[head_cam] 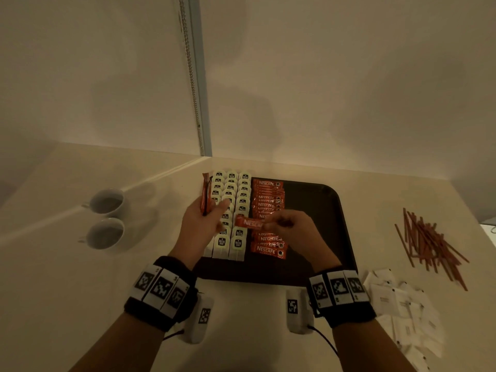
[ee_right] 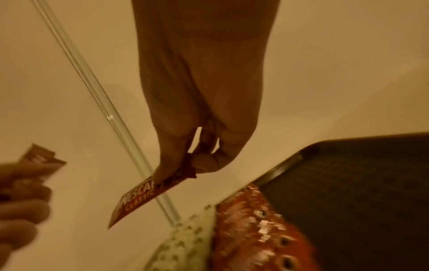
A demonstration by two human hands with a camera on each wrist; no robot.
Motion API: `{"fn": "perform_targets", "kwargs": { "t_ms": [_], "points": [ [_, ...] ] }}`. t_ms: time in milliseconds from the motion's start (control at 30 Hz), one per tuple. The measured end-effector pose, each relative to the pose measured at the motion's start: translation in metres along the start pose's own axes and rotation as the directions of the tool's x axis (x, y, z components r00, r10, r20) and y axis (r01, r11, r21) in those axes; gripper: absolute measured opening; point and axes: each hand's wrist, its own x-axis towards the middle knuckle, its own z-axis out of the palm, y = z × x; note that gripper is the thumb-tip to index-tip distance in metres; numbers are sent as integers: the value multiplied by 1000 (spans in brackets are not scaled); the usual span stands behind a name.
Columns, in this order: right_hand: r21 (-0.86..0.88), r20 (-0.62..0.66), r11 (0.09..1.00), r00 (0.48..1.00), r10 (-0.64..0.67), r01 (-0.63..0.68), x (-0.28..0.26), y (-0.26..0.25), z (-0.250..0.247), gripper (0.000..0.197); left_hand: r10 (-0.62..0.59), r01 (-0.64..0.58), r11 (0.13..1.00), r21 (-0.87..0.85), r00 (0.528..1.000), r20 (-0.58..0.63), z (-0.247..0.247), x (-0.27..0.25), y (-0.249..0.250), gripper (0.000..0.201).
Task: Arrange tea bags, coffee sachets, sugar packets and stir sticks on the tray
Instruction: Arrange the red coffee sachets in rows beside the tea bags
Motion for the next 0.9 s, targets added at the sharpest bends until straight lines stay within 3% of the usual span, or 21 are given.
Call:
{"fn": "perform_targets", "kwargs": {
  "t_ms": [167, 300, 600, 900],
  "points": [
    [-304, 102, 936, 971, 218, -178, -11, 56, -3, 16, -128, 131, 988, -81, 991, 43, -8, 7, -3, 13],
    [-358, 126, 909, 954, 272, -211, -16, 75, 10, 15, -138, 142, 988, -59, 988, 68, -8, 8, -6, 11],
    [-414, -49, 890, 981, 189, -192, -3, 81, 24, 11, -248, 264, 960, -93, 957, 153, -8, 8, -7, 10],
    [-489, -103, 852, 982, 155, -186, 1, 84, 26, 16, -270, 288, 956, -55, 938, 217, -8, 0, 1, 15]
  ]
}}
